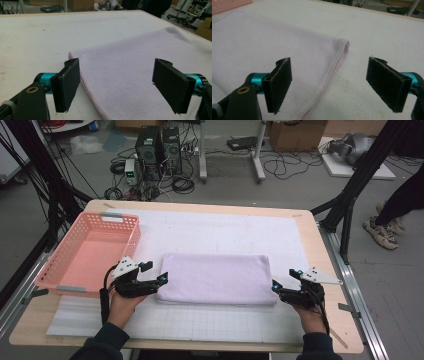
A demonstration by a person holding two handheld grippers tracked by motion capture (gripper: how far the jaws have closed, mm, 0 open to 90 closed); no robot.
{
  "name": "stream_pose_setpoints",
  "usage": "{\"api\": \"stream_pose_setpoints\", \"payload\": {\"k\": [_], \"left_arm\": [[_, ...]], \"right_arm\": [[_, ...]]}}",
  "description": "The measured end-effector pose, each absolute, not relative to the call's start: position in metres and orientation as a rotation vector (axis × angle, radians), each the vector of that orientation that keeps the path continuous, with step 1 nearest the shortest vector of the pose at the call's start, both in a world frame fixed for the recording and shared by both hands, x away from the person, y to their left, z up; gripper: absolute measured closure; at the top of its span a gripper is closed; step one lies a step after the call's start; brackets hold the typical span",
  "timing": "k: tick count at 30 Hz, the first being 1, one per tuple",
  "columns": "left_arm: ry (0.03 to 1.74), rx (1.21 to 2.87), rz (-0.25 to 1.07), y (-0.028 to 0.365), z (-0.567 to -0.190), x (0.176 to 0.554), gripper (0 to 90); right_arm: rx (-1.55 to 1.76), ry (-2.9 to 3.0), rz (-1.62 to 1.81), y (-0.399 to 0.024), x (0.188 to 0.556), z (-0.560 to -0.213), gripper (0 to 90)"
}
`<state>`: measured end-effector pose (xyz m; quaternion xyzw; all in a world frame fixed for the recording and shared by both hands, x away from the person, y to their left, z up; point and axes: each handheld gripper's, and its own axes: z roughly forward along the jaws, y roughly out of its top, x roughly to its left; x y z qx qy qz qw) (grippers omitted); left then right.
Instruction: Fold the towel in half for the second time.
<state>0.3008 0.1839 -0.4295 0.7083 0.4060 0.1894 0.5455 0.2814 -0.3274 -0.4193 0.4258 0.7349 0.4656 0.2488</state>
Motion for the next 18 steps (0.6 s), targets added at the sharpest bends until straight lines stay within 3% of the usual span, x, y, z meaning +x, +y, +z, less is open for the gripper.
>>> {"api": "stream_pose_setpoints", "payload": {"k": [2, 18], "left_arm": [[0.961, 1.69, 0.45, 0.1842, -0.4306, 0.301, 18.6], [0.984, 1.694, 0.453, 0.185, -0.4332, 0.3005, 19.2]], "right_arm": [[1.174, 2.001, 1.264, -0.3275, 0.2826, -0.42, 19.3], [1.185, 1.995, 1.258, -0.3276, 0.2831, -0.4203, 19.4]]}}
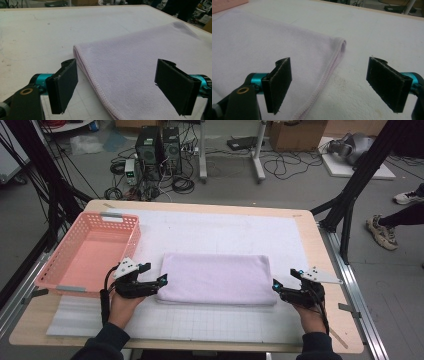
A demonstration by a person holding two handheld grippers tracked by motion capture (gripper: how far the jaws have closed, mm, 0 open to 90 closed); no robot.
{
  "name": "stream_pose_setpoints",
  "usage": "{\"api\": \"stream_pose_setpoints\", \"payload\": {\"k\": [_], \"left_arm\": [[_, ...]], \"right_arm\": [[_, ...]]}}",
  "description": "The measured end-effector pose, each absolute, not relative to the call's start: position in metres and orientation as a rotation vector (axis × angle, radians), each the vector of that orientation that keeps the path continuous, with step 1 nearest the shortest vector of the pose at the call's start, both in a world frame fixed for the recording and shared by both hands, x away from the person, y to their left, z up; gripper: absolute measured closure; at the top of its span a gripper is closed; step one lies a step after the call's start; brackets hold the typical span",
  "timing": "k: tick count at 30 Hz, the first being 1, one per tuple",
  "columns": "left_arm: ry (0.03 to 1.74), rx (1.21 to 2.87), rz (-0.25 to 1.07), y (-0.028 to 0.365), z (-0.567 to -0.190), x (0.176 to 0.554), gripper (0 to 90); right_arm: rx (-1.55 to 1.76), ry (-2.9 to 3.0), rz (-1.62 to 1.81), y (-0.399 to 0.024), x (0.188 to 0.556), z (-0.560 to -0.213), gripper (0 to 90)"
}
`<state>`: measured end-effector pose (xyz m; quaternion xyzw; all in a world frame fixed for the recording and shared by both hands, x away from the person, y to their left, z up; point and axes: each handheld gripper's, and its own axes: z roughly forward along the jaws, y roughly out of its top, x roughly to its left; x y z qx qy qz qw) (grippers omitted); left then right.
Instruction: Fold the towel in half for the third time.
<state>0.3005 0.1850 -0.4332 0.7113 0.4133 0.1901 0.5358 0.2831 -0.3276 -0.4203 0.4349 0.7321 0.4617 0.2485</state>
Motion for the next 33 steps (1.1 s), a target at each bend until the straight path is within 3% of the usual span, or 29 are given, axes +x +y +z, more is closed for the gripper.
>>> {"api": "stream_pose_setpoints", "payload": {"k": [25, 33], "left_arm": [[1.026, 1.813, 0.356, 0.173, -0.436, 0.286, 19.6], [1.095, 1.867, 0.31, 0.18, -0.444, 0.282, 28.1]], "right_arm": [[1.173, 2.022, 1.247, -0.326, 0.286, -0.421, 19.4], [1.173, 2.028, 1.244, -0.322, 0.286, -0.422, 19.4]]}}
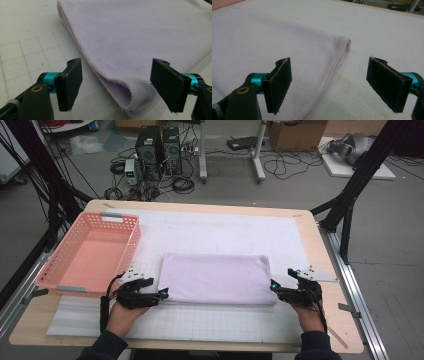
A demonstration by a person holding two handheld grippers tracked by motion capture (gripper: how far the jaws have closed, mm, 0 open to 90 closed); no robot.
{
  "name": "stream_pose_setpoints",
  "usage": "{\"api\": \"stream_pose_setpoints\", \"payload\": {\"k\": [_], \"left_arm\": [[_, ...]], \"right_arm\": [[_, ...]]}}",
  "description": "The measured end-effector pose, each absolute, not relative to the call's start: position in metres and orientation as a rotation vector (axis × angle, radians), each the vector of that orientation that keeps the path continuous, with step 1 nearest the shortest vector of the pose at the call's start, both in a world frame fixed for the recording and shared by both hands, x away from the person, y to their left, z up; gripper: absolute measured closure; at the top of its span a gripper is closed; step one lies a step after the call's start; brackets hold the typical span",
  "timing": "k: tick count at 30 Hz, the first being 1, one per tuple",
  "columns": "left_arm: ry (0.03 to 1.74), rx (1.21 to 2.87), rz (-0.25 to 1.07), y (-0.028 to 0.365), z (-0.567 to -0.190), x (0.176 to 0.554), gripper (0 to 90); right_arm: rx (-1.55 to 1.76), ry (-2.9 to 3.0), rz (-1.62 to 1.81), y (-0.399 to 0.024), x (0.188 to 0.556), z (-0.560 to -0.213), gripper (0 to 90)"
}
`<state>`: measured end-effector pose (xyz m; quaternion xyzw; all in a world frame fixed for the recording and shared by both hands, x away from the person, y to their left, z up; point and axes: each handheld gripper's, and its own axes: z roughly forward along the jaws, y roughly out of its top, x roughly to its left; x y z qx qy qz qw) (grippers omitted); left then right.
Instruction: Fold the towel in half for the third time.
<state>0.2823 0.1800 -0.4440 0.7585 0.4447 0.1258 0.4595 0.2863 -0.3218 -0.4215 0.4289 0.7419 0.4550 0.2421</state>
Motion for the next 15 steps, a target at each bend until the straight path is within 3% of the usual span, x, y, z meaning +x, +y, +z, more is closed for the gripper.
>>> {"api": "stream_pose_setpoints", "payload": {"k": [11, 15], "left_arm": [[1.081, 1.957, 0.278, 0.182, -0.449, 0.274, 42.8], [1.04, 1.975, 0.278, 0.177, -0.45, 0.272, 56.5]], "right_arm": [[1.175, 2.035, 1.246, -0.321, 0.287, -0.422, 19.4], [1.164, 2.041, 1.248, -0.318, 0.288, -0.422, 19.5]]}}
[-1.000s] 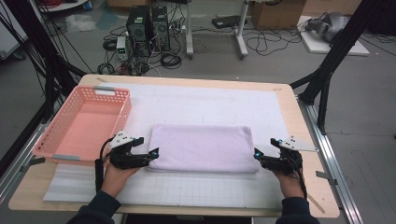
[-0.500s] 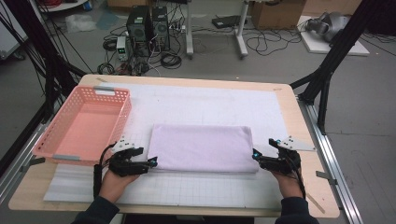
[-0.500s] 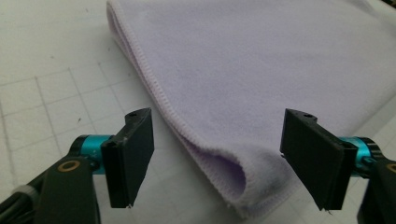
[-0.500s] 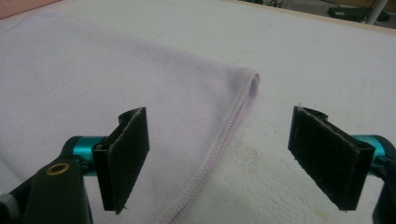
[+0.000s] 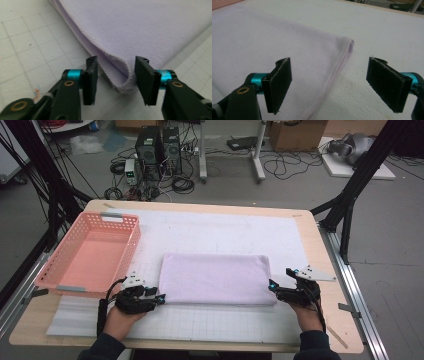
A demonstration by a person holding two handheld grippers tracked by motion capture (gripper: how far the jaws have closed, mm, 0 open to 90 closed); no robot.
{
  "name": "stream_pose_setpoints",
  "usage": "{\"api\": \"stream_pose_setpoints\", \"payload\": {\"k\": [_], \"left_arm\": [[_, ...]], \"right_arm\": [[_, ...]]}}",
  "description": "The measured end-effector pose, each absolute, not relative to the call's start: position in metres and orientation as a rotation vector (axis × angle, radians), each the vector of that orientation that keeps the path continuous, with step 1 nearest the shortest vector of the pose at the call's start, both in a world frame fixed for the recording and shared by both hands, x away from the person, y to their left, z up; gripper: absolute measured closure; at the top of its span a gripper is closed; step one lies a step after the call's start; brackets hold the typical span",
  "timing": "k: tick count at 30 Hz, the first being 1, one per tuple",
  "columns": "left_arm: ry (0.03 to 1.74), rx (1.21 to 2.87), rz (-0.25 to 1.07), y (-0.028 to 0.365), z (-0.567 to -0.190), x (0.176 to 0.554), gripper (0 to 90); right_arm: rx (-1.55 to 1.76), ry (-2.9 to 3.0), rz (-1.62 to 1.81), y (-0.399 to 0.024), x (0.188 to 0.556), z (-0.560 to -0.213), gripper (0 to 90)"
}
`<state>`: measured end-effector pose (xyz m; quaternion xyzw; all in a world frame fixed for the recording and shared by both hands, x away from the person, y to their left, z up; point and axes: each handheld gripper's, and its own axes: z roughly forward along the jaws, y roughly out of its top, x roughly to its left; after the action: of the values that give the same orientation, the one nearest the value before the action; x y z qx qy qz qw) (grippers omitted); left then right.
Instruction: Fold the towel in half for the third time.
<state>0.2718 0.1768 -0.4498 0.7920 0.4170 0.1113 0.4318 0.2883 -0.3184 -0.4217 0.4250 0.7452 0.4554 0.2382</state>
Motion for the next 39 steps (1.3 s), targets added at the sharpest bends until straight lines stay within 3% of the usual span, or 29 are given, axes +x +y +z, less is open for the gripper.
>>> {"api": "stream_pose_setpoints", "payload": {"k": [7, 9, 21, 39], "left_arm": [[1.013, 1.953, 0.227, 0.176, -0.453, 0.276, 76.8], [1.017, 1.954, 0.23, 0.176, -0.452, 0.276, 78.4], [1.019, 1.904, 0.218, 0.177, -0.45, 0.276, 79.7], [1.013, 1.854, 0.206, 0.179, -0.446, 0.277, 79.9]], "right_arm": [[1.137, 2.068, 1.267, -0.305, 0.296, -0.42, 19.4], [1.123, 2.074, 1.275, -0.3, 0.299, -0.417, 19.4], [1.06, 2.127, 1.343, -0.263, 0.321, -0.402, 17.2], [0.945, 2.365, 1.312, -0.17, 0.384, -0.382, 18.9]]}}
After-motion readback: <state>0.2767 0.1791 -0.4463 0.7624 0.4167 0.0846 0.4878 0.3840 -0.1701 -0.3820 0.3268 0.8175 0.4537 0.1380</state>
